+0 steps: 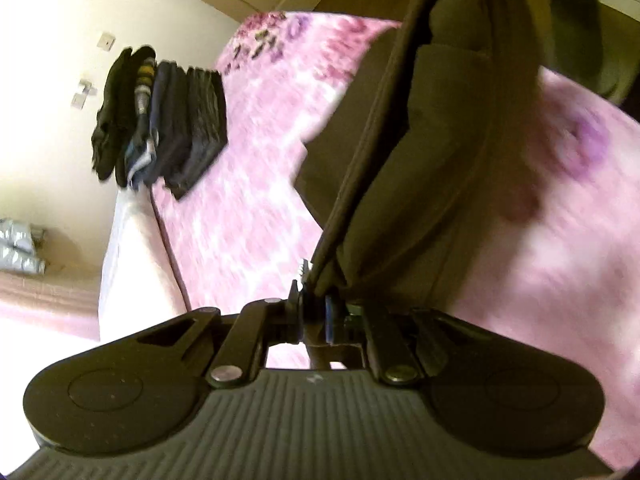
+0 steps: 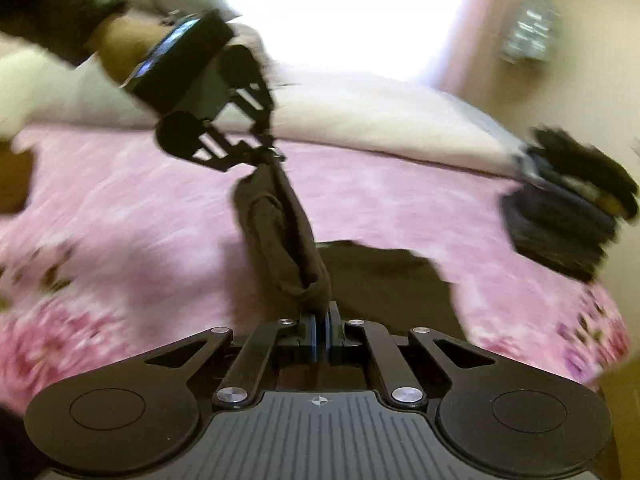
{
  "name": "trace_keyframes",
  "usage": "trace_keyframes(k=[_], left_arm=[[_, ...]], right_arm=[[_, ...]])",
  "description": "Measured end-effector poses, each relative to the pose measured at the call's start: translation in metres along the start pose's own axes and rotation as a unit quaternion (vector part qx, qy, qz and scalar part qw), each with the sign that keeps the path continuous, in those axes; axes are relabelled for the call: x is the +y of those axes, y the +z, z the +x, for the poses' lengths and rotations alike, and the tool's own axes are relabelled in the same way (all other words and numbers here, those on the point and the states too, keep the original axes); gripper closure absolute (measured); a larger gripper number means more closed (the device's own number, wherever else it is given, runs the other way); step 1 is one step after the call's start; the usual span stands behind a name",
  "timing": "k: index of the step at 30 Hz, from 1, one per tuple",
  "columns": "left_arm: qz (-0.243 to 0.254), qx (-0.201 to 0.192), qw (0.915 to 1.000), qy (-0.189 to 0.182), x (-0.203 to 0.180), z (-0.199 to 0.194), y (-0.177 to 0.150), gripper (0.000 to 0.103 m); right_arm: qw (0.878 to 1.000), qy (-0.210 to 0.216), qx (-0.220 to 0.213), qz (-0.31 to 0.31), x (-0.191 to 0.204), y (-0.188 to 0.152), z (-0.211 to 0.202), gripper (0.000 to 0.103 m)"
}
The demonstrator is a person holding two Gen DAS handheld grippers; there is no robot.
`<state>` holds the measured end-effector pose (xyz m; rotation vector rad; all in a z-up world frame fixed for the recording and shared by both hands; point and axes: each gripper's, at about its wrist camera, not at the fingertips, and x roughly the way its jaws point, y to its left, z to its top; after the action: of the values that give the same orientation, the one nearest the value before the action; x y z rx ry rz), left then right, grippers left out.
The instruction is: Fold clothes
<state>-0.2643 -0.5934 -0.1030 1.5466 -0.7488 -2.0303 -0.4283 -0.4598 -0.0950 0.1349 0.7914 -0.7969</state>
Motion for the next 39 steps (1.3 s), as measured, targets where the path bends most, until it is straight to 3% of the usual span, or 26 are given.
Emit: trace_keyframes(k=[5,11,18,22,25,26,29,32,34,38,39], left_arm=[[0.032,0.002,0.9983,-0.048,0.044,0.080,0.066,0.095],[0.071,0.019,0.9885,-0.132,0.054,0.184,0.113,0.095],[0.079,0.033,0.9763,-0.199,0.047,0.254,0.125,0.095],[0.047,0.031,0.9732,-0.223,0.053,0.273,0.123,0.094],[-0.063,0.039,0.9648,-0.252,0.076,0.285,0.119,0.084],[-0.110,0.043,0.9599,-0.254,0.087,0.289,0.114,0.076],[-0.215,0.046,0.9481,-0.230,0.120,0.286,0.092,0.075],[-0.288,0.054,0.9342,-0.203,0.143,0.274,0.066,0.076],[-0.336,0.058,0.9191,-0.197,0.149,0.263,0.049,0.077],[-0.422,0.064,0.8793,-0.211,0.144,0.249,0.020,0.077],[-0.432,0.065,0.8732,-0.216,0.140,0.248,0.016,0.076]], right_arm=[[0.994,-0.012,0.026,0.104,-0.093,-0.019,0.033,0.101],[0.958,0.016,0.083,0.274,-0.196,-0.071,0.087,0.101],[0.933,0.032,0.114,0.339,-0.238,-0.117,0.125,0.101],[0.923,0.035,0.119,0.365,-0.249,-0.127,0.139,0.101],[0.912,0.034,0.124,0.389,-0.253,-0.135,0.145,0.101],[0.908,0.032,0.125,0.399,-0.255,-0.138,0.148,0.101],[0.896,0.020,0.124,0.425,-0.259,-0.143,0.146,0.101],[0.894,0.008,0.119,0.433,-0.260,-0.143,0.140,0.101],[0.890,0.000,0.116,0.441,-0.261,-0.142,0.136,0.101],[0.879,-0.023,0.120,0.461,-0.257,-0.140,0.131,0.100],[0.878,-0.030,0.123,0.461,-0.254,-0.138,0.130,0.100]])
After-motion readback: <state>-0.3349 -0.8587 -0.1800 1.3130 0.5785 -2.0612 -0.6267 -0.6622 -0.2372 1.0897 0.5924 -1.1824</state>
